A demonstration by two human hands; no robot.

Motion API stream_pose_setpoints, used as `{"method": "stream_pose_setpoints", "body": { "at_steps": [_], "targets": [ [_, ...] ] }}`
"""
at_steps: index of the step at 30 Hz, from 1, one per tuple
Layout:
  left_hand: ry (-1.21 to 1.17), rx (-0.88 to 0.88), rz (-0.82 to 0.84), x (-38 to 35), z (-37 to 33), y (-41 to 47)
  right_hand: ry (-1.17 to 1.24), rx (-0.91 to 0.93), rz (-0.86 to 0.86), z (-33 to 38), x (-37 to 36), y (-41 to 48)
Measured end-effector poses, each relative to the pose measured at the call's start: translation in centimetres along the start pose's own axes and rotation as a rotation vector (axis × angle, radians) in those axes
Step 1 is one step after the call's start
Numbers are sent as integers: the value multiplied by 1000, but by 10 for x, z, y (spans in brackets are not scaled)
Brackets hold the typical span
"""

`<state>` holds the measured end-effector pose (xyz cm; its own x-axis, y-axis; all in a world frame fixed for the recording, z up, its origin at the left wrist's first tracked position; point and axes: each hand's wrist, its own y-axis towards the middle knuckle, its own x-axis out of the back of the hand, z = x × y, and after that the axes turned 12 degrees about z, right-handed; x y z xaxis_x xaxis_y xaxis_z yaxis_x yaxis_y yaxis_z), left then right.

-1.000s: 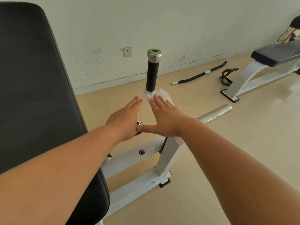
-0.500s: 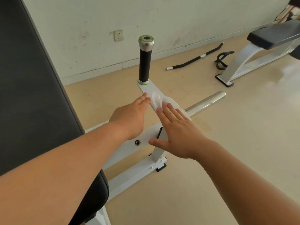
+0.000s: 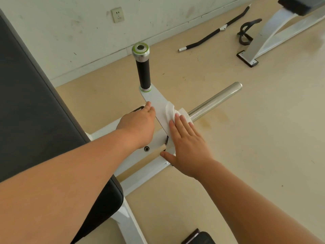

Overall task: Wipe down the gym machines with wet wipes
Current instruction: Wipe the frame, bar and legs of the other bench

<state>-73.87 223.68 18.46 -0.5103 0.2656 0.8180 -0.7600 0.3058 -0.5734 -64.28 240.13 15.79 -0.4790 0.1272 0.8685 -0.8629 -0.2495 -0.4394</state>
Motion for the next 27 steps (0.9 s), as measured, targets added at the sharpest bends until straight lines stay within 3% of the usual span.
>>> {"method": "stream_pose_setpoints", "body": {
  "at_steps": [12,20,27],
  "targets": [
    [168,109,238,33,-21,1,25,63,98,-11,11,-1],
    [68,52,309,42,-15,-8,-61,161,224,-9,7,-32],
    [-6,61,291,36,-13,-7,-33,162,163,-3,36,43]
  ]
}}
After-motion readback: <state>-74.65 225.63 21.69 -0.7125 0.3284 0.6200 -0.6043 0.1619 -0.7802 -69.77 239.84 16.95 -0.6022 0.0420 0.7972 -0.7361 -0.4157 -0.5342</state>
